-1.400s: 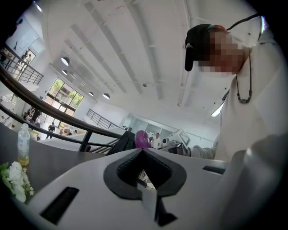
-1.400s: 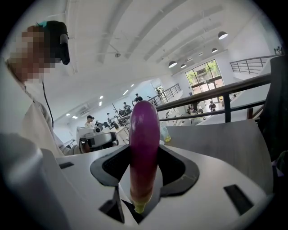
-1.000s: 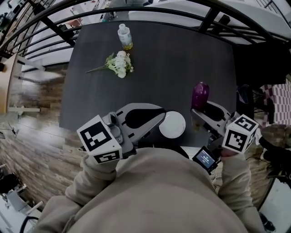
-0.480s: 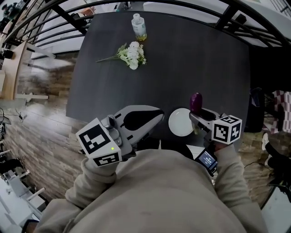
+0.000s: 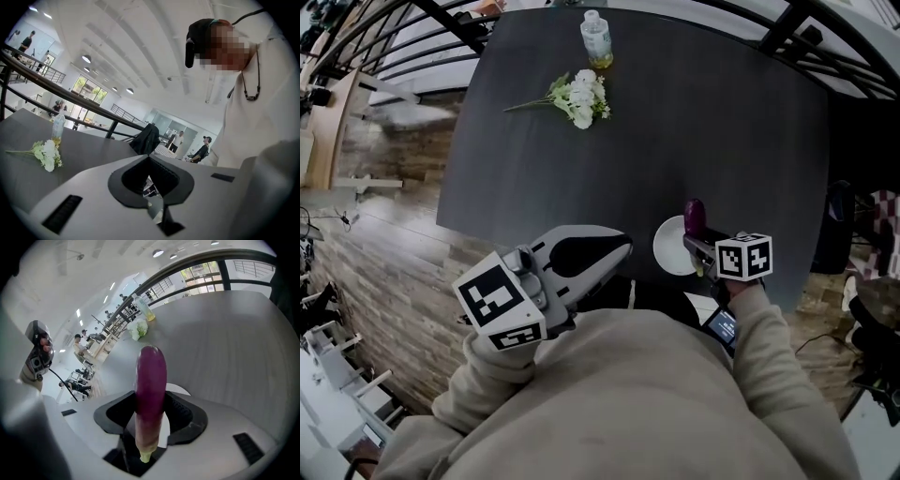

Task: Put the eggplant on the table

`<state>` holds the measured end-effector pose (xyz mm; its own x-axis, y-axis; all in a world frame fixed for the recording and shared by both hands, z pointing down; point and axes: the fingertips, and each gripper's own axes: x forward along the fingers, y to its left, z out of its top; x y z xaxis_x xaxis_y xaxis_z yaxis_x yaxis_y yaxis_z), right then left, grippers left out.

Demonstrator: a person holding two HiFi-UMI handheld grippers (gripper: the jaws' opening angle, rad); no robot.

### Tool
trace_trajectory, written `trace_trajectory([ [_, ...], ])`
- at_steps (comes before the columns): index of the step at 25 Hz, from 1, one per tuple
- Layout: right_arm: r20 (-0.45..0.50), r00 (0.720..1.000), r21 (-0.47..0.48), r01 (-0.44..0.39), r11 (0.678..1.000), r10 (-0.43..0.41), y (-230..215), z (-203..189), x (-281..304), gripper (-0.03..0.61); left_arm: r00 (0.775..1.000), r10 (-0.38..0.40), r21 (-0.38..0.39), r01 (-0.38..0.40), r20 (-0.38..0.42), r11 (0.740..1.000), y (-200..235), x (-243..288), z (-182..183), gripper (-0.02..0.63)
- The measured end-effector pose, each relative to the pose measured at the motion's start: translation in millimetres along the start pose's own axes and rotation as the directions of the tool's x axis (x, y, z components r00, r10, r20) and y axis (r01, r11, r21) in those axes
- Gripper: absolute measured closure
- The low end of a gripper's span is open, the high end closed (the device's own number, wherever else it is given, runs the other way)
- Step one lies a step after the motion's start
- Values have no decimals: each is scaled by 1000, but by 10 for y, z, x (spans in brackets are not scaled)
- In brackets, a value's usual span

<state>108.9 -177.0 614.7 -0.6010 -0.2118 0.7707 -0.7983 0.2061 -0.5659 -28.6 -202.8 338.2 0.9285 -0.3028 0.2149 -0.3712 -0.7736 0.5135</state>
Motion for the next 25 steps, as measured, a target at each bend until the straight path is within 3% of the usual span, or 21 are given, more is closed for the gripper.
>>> trace_trajectory([
  [4, -38, 999, 10, -20, 1000, 20, -38, -75, 126, 371, 1000, 7, -6, -7, -10, 1000, 11, 5, -109, 609],
  [16, -124, 992, 55, 28, 998, -21, -224, -255, 310, 370, 999, 52, -43, -52, 1, 998, 96, -89, -260, 609],
  [25, -154, 987, 27, 42, 999, -37, -226, -310, 366, 371, 998, 69, -56, -68, 3, 996, 126, -149, -312, 609],
])
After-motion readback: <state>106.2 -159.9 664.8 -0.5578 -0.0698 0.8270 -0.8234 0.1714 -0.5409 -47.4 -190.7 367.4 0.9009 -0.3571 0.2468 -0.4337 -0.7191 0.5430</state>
